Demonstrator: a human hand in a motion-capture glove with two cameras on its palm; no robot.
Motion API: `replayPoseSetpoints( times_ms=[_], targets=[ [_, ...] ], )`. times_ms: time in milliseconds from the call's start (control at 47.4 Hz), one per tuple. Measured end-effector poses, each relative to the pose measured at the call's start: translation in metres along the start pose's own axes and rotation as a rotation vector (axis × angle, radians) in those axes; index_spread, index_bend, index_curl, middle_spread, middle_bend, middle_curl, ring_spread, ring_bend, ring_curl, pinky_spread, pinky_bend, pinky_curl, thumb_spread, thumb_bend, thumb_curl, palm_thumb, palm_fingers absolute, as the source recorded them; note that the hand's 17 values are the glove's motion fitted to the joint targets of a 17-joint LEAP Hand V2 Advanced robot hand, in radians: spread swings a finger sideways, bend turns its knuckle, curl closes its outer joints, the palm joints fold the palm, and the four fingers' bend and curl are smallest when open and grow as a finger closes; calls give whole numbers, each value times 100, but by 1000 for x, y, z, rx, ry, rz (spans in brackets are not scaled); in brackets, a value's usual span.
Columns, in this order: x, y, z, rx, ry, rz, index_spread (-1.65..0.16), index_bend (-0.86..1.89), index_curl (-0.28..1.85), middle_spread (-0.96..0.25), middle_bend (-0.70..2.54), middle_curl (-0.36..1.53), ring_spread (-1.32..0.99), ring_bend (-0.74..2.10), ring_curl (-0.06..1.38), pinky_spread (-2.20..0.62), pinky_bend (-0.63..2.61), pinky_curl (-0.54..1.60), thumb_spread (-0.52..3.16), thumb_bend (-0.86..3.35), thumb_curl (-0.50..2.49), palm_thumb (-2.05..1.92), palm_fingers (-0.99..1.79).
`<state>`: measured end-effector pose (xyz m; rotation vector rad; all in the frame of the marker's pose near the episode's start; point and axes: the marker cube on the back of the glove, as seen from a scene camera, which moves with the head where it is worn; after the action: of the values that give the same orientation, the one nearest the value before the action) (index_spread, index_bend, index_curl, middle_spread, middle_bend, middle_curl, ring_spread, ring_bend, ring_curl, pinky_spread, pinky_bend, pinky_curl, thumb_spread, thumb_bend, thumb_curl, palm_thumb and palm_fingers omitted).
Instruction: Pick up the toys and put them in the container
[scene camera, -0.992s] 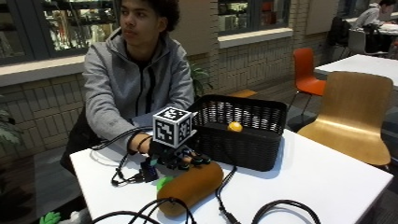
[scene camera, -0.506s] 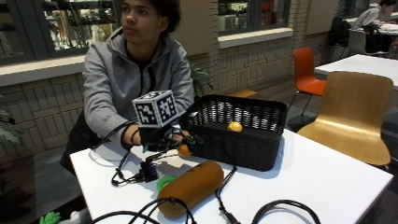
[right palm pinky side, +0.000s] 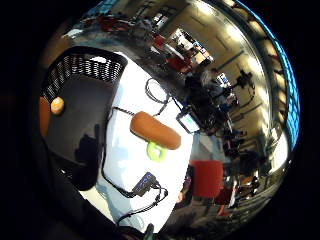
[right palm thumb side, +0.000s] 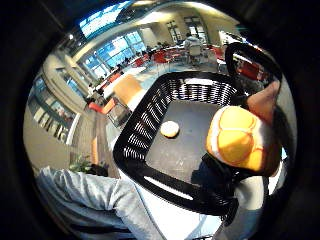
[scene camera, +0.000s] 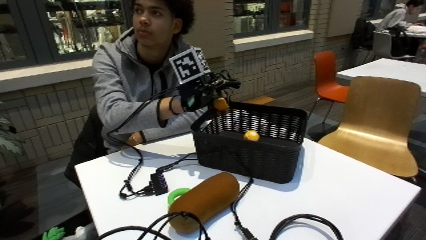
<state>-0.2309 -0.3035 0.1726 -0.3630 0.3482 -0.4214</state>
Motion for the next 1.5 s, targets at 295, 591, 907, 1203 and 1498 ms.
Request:
replayPoseSetpoints(
  times_ms=[295,591,907,1203,1498],
  targets=[
    [-3,-8,23,-269,26,1,-23,67,33,-2,13,30,-13,19,15,-3,49,33,128,-3,29,37,-50],
    [61,14,18,-316,-24,107,-23,18,23,2,9,25,-9,13,16,-3,41,34,122,-2,29,26,-30],
    [184,51,42,-470,19,365,-25,15,27,1,14,23,-10,16,15,-3,39,35,127,-1,30,27,-18],
    [208,81,119,-641,57,374,-25,9,26,1,14,23,-11,17,16,-3,48,38,127,-1,31,28,-20],
    [221,68,169,-599,112,303,-24,-6,14,-2,28,30,-15,36,24,-1,61,41,121,-2,31,24,-4]
  ],
)
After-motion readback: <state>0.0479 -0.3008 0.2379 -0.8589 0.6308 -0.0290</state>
